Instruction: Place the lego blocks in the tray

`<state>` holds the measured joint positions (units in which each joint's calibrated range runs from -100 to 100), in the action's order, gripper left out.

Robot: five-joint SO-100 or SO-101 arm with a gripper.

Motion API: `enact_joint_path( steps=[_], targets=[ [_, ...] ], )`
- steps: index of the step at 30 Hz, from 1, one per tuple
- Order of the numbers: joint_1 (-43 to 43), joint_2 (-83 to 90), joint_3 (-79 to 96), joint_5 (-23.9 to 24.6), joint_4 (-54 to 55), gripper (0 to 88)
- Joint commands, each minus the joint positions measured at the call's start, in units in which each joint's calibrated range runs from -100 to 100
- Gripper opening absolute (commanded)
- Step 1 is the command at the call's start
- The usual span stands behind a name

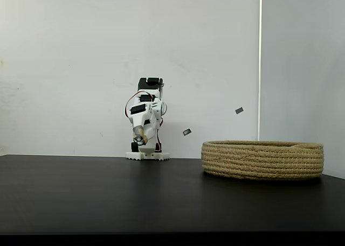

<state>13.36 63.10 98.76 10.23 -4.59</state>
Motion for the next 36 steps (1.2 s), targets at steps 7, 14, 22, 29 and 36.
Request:
enact_joint_path(
  steps=[7,14,22,29,36],
  targets=[
    [-5.5,19.9,1.2,-2.8,-24.1,0.1],
    [-6.8,29.6,1.2,-6.2,-35.9,0.3],
    [-7.8,35.7,1.2,-6.0,-43.3,0.3],
    [-7.7,35.7,1.2,-5.3,-43.5,0.4],
    [-10.9,35.7,1.2,7.7,-50.8,17.1]
  ],
)
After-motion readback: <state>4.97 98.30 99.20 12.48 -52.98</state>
